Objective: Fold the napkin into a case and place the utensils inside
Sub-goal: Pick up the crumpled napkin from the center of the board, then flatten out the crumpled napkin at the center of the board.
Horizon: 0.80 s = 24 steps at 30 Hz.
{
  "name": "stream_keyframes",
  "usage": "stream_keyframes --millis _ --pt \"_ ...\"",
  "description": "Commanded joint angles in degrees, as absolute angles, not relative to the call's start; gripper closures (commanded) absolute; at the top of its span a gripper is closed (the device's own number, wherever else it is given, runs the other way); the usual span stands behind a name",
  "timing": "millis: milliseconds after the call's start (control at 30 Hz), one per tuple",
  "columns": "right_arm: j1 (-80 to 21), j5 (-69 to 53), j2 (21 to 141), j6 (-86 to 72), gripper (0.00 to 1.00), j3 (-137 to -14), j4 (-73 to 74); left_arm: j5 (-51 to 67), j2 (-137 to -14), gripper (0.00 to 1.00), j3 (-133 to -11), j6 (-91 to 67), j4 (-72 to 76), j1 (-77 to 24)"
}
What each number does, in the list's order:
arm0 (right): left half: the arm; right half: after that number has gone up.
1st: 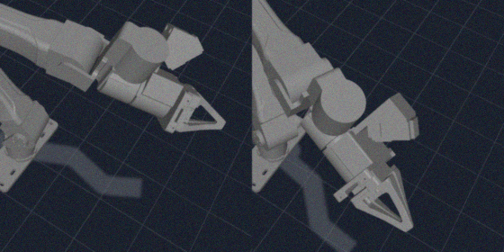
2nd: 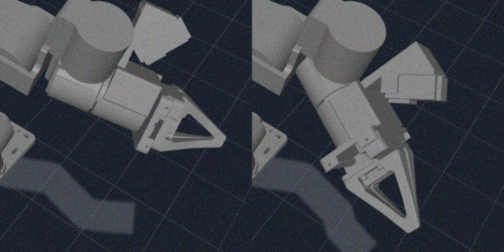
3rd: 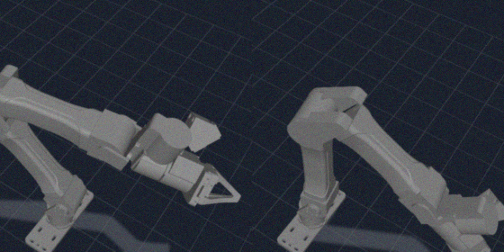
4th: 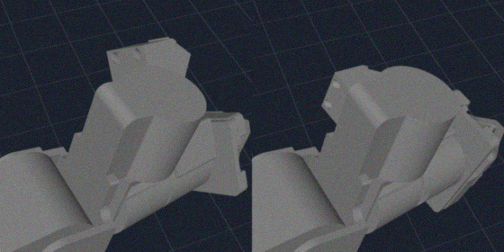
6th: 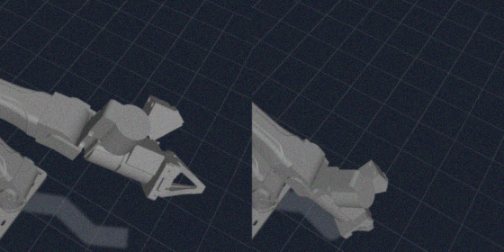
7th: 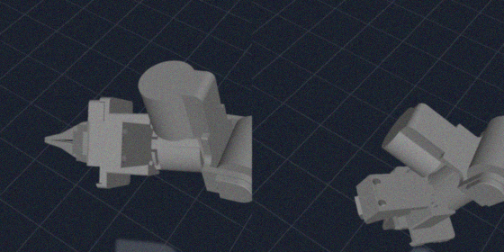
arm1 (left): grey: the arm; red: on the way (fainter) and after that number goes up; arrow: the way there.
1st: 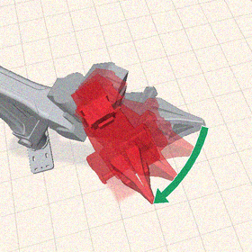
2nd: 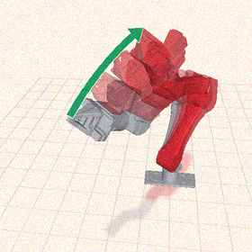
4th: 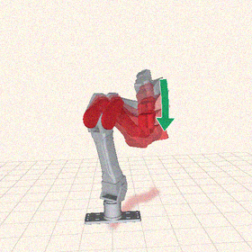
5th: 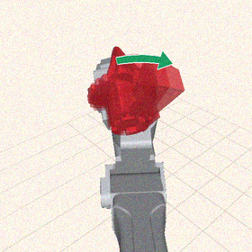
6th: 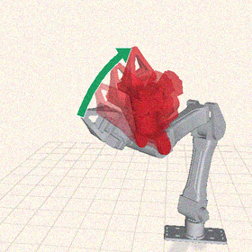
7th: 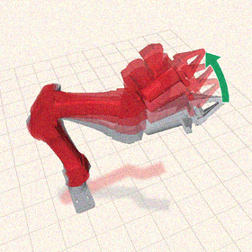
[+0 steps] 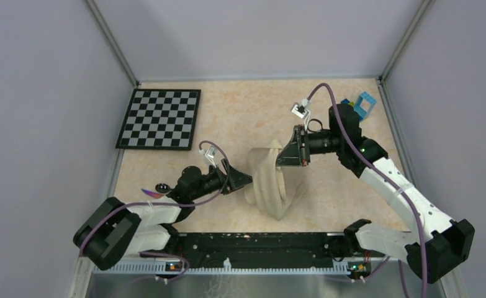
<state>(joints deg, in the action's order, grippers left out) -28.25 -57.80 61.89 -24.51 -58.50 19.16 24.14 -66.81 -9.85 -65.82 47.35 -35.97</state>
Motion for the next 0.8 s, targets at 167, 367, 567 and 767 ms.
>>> stream_keyframes --millis 167,367,567,767 --pt "-28.1 -58.5 59.6 -23.5 1.0 -60.5 17.7 33.8 -73.5 0.48 -11.8 -68.7 71.7 -35.7" --pt "-28.0 -42.8 58.8 -15.0 1.0 -69.9 36.5 33.8 -61.9 1.0 -16.4 -60.7 57.8 -34.3" --pt "-28.2 -25.9 56.5 -9.8 1.0 -85.7 57.5 27.6 -41.4 1.0 -44.0 -35.0 11.5 -35.0" --pt "-28.7 -38.5 55.2 -5.9 1.0 -101.8 61.9 33.0 -37.3 1.0 -60.6 -28.9 0.5 -35.0"
